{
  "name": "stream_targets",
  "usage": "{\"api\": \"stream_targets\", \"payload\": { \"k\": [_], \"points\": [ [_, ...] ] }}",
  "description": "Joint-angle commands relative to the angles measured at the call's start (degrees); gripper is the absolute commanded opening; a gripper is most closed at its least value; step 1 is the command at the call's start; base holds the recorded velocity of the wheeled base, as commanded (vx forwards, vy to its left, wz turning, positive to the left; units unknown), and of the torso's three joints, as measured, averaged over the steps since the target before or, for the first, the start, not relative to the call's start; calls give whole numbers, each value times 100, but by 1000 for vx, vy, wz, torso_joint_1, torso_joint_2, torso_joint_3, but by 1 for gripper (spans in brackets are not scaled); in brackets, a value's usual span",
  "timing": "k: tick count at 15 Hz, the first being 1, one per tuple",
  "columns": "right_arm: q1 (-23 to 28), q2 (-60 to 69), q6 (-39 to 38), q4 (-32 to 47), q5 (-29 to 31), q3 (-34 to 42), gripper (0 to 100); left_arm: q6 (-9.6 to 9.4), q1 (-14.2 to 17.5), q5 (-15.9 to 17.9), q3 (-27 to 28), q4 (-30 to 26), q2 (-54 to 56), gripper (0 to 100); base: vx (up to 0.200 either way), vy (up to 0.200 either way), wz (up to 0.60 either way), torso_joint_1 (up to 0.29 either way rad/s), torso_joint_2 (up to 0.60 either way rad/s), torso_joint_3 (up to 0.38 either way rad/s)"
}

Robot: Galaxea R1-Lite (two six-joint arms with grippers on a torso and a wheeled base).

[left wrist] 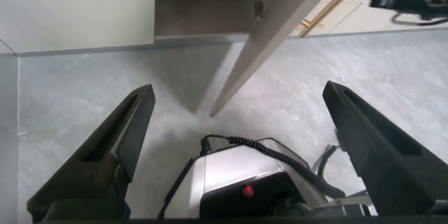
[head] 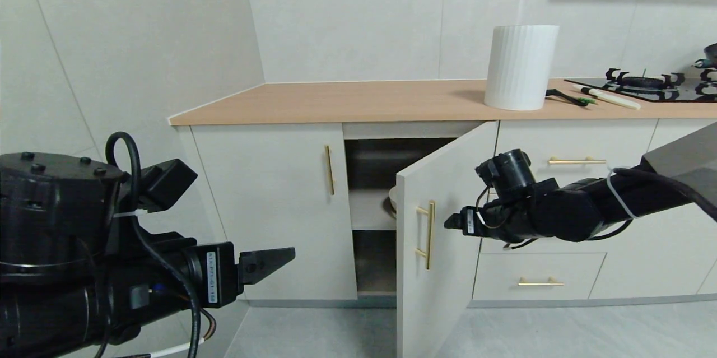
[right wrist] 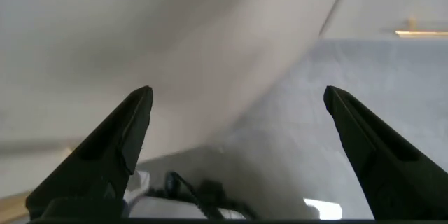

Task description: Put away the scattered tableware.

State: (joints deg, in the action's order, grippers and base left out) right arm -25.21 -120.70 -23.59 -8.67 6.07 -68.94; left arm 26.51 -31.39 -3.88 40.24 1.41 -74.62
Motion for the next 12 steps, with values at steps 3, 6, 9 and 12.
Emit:
{"api": "stream_targets", "payload": {
  "k": [3, 6, 9, 12],
  "points": [
    [-10, -428, -199, -373, 8, -67, 100, -6, 1, 1, -34, 8, -35, 100, 0, 0, 0, 0, 0, 0],
    [-19, -630, -445, -399, 8, -252, 100, -15, 1, 1, -34, -1, -35, 100, 0, 0, 0, 0, 0, 0],
    [-19, -797, -709, -399, 8, -445, 100, -111, 1, 10, -113, -10, -18, 100, 0, 0, 0, 0, 0, 0],
    [-37, -920, -955, -434, 8, -603, 100, -155, 1, 10, -113, -10, -35, 100, 200, 0, 0, -1, 2, 7]
  ]
}}
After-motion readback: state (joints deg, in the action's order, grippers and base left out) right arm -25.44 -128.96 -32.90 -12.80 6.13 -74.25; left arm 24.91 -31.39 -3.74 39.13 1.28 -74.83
